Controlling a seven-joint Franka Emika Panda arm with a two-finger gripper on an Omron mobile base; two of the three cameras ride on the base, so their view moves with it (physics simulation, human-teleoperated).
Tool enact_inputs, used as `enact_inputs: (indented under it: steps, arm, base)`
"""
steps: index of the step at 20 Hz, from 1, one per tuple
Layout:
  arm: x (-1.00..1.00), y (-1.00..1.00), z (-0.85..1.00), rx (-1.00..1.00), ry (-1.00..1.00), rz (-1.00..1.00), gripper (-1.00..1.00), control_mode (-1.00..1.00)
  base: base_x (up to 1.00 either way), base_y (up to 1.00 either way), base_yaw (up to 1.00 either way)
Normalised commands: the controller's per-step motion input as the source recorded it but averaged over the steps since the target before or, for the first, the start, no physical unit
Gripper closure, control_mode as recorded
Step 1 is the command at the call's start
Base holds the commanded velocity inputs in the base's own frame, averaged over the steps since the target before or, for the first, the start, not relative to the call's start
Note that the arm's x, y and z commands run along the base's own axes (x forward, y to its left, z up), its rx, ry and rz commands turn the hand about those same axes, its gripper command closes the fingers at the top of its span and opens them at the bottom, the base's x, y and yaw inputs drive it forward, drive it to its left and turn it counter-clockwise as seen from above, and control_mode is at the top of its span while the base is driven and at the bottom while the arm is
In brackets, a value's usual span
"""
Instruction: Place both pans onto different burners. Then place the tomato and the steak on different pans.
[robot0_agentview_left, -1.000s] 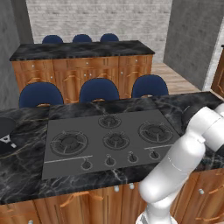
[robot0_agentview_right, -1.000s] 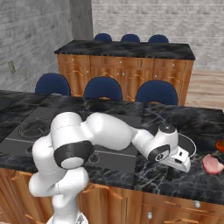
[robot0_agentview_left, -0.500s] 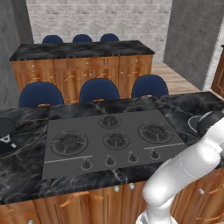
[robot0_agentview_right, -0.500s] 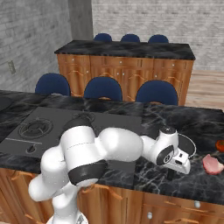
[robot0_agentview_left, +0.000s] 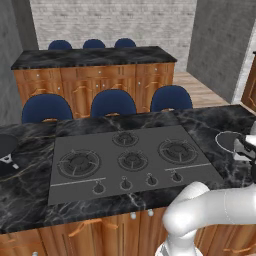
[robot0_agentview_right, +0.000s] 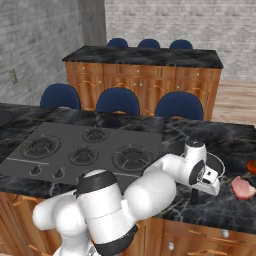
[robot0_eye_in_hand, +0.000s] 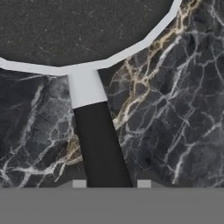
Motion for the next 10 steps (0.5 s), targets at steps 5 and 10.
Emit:
enact_inputs:
  steps: [5, 10]
  arm:
    - [-0.01, 0.25, 0.62, 0.0, -0.03, 0.04, 1.0, -1.0]
    - [0.08, 0.48, 0.39, 0.0, 0.0, 0.18, 1.0, -1.0]
  base:
    - [0.0, 0.0, 0.0]
    - [0.0, 0.0, 0.0]
